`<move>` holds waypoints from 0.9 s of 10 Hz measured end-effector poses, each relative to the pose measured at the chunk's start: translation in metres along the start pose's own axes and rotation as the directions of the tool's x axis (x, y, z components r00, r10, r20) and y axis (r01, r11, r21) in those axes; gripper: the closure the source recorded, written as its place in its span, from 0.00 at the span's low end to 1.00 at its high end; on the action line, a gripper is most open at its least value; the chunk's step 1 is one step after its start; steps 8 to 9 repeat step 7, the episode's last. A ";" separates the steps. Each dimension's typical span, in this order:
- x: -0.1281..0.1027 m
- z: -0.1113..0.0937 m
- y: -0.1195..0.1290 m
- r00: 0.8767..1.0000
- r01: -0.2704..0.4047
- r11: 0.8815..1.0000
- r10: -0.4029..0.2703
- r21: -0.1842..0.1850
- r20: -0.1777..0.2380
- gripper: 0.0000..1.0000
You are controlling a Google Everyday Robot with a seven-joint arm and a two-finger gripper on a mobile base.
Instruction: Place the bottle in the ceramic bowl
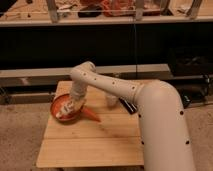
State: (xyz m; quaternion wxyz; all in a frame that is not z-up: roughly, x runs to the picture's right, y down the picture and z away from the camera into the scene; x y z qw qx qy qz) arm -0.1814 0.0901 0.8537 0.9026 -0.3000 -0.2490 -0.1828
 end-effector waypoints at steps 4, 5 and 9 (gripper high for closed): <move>-0.001 0.000 0.000 1.000 -0.002 1.000 0.002 -0.001 0.002 0.41; -0.001 0.000 0.000 1.000 -0.003 1.000 0.003 -0.001 0.002 0.41; -0.001 -0.001 0.000 1.000 -0.004 1.000 0.004 -0.001 0.003 0.32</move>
